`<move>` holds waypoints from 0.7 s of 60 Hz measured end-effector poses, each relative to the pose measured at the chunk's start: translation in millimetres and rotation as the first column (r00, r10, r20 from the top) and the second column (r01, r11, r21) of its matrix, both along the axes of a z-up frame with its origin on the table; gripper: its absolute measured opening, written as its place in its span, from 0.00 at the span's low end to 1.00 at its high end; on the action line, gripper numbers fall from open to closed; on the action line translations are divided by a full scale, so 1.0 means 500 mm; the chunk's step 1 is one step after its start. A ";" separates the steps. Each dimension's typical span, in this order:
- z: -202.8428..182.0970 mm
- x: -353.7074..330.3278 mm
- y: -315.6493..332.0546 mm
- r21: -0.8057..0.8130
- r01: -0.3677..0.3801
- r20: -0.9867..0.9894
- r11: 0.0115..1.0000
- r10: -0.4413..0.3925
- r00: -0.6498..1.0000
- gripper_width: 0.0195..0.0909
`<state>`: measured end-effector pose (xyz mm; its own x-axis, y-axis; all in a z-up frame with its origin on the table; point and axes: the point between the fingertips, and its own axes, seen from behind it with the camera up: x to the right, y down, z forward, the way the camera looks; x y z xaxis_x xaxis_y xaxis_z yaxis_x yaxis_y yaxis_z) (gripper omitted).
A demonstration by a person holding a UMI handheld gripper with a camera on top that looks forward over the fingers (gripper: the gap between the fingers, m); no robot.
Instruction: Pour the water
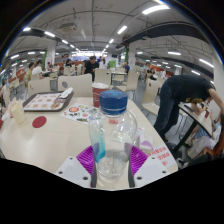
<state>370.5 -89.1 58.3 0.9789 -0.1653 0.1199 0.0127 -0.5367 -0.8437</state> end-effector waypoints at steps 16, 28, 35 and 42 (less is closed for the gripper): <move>0.213 -0.083 0.111 0.025 -0.001 0.386 1.000 -0.009 0.922 0.32; 0.369 -0.289 0.252 -0.038 -0.106 0.771 0.994 0.097 0.629 0.31; 0.405 -0.428 0.318 -0.129 -0.154 0.917 0.980 0.177 0.358 0.31; 0.382 -0.545 0.369 -0.254 -0.154 0.963 0.955 0.264 0.051 0.32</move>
<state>97.8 95.4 249.5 -0.0432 0.0843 0.9955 0.9159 -0.3946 0.0732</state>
